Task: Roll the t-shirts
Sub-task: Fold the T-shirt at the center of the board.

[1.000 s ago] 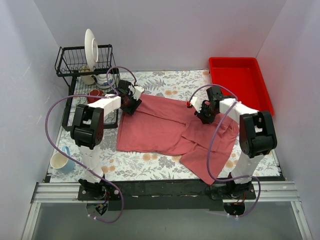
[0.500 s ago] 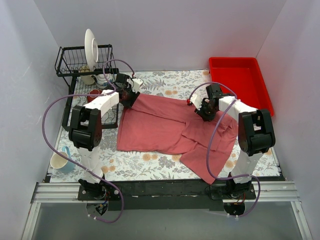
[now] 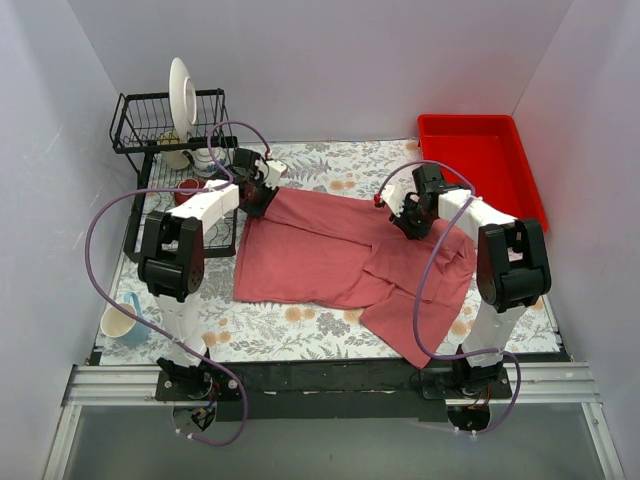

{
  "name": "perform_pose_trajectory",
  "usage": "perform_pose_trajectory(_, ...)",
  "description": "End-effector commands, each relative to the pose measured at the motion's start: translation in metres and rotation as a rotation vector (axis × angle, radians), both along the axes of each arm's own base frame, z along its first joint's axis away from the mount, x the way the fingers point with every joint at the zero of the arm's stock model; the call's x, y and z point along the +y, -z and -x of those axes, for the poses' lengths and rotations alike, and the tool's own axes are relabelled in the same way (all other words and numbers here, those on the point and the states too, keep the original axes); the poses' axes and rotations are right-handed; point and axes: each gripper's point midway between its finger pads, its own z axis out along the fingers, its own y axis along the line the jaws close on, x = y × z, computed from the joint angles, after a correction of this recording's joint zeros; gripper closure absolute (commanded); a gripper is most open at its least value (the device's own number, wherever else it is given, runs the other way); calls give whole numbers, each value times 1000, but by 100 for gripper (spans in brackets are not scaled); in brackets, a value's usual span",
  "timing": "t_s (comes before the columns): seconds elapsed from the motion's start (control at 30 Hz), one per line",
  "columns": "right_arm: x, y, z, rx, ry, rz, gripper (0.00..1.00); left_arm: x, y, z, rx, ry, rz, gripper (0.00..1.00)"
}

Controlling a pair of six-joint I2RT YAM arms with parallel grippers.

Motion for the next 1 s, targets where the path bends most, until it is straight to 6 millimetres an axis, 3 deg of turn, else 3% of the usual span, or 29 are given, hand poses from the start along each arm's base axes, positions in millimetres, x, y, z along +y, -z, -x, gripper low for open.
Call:
perform_pose_trajectory(0.0,5,-24,-15,-55,10,-24,76,-2,10,3,36,-3,5,73)
perform_pose_trajectory(0.3,6,-22,-18,-46,15,-26,76,10,29,-5,38,-27,-63,79)
perform_pose_trajectory(0.47,4,-16,-15,-26,18,-18,78,19,26,-10,19,-105,-79,100)
perform_pose_trajectory(0.7,2,-6,-11,-5,18,-5,80,31,25,-5,13,-194,-86,100)
perform_pose_trajectory(0.9,2,-5,-13,-3,20,0,80,37,19,-15,-15,-214,-80,100)
perform_pose_trajectory(0.97,1,-5,-13,-2,22,1,80,34,17,-15,-12,-191,-69,93)
